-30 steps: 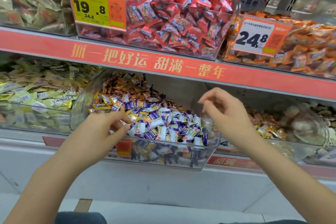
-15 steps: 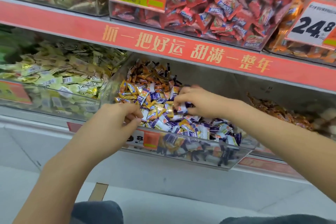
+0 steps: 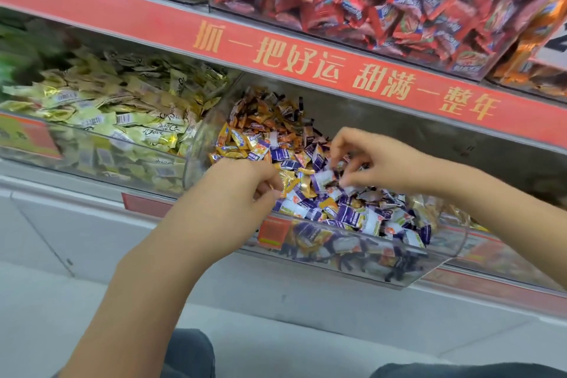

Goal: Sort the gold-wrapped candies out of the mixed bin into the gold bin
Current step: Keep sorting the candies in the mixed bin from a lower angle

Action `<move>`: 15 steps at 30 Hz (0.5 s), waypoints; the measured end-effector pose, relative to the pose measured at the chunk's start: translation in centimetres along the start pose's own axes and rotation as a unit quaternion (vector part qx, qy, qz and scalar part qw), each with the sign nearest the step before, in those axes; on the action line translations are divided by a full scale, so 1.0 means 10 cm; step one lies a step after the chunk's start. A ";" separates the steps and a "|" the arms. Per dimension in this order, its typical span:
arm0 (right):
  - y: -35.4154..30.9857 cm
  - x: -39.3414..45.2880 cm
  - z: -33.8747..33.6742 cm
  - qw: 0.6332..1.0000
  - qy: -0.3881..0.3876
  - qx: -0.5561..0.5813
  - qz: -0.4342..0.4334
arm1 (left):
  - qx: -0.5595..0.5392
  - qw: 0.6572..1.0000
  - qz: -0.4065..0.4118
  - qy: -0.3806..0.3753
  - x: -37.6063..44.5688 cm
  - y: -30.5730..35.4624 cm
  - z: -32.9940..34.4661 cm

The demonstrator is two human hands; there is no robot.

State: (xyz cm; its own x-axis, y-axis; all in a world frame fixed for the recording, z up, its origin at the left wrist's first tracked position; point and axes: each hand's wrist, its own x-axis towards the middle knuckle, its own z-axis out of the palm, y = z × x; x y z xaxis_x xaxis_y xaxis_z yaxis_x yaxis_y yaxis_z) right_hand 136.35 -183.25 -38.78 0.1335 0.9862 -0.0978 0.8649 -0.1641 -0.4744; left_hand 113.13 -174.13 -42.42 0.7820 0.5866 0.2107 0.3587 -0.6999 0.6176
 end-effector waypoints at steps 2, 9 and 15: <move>-0.02 -0.02 -0.04 0.999 -0.004 0.011 0.031 | 0.002 1.000 0.007 -0.005 0.05 0.04 0.05; -0.11 0.07 0.30 0.993 -0.053 -0.101 0.029 | 0.018 1.000 0.005 -0.012 0.18 0.11 0.15; -0.25 0.02 0.05 0.936 0.153 0.309 0.069 | -0.147 0.988 -0.031 0.043 0.34 0.28 0.23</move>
State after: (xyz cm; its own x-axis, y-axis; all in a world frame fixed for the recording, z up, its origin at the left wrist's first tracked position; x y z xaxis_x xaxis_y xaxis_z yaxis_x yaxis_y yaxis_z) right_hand 134.03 -182.63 -38.03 0.4373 0.8992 0.0158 0.3978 -0.1776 -0.9001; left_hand 117.93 -175.03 -41.71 0.7120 0.6663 0.2213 0.2308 -0.5198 0.8225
